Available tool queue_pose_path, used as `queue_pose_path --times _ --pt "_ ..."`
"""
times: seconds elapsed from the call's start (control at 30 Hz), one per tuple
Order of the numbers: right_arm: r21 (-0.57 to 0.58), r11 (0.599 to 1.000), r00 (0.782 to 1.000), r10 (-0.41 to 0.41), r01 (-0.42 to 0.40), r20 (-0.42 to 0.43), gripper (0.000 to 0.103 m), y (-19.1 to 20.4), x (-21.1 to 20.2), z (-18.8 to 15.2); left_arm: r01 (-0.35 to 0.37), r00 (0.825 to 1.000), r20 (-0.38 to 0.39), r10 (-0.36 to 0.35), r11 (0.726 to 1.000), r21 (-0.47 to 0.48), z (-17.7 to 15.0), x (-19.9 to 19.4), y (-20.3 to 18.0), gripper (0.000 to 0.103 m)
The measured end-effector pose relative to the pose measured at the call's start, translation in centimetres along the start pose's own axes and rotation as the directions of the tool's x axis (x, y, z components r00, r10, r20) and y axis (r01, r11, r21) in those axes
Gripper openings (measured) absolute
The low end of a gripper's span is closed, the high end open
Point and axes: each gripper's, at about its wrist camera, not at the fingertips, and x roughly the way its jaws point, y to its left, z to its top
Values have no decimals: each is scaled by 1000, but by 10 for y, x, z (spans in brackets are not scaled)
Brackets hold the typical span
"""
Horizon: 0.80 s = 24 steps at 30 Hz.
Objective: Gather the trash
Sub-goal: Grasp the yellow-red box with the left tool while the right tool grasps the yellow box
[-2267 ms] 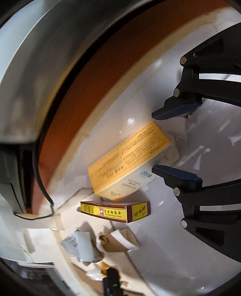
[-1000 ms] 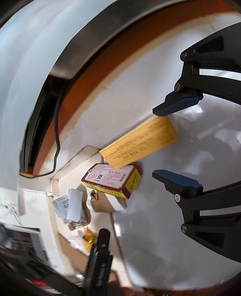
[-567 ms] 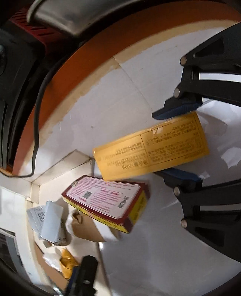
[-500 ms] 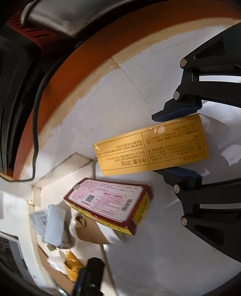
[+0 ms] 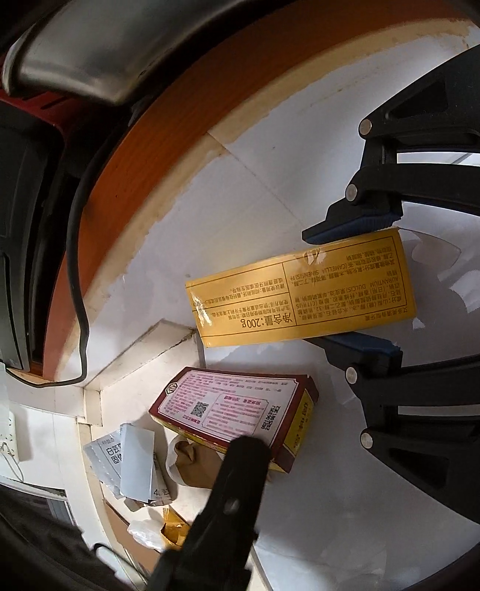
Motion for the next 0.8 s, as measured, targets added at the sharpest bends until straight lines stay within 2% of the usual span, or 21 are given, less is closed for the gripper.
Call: queue_pose_path --times 0.13,0.2,0.23,0.27,0.3,0.4,0.63,0.8 --pt "6 1000 1000 8 -8 6 45 2 1 0 33 999 -8 -33 999 -34 7 13 -5 52" --pt "5 1000 1000 6 -6 7 45 3 1 -1 24 1000 -1 -24 999 -43 12 20 -9 52" --pt "2 1000 1000 6 -6 9 45 4 0 -1 25 1000 3 -25 999 -44 14 21 -11 46" --pt "4 1000 1000 7 -7 11 45 3 -1 -2 29 1000 14 -28 998 -49 16 23 -12 29" --pt "7 1000 1000 9 -9 12 44 2 -3 -3 55 998 11 -55 997 -63 17 25 -11 27" --pt "22 1000 1000 14 -14 16 44 -1 -9 -5 73 997 42 -69 993 -96 16 21 -6 24" --pt "50 998 999 47 -48 24 41 -5 -33 -14 58 994 92 -55 998 -29 -12 -15 -10 21" --pt "105 990 995 92 -97 49 41 2 -72 -24 40 991 125 -42 999 14 -41 -56 -9 21"
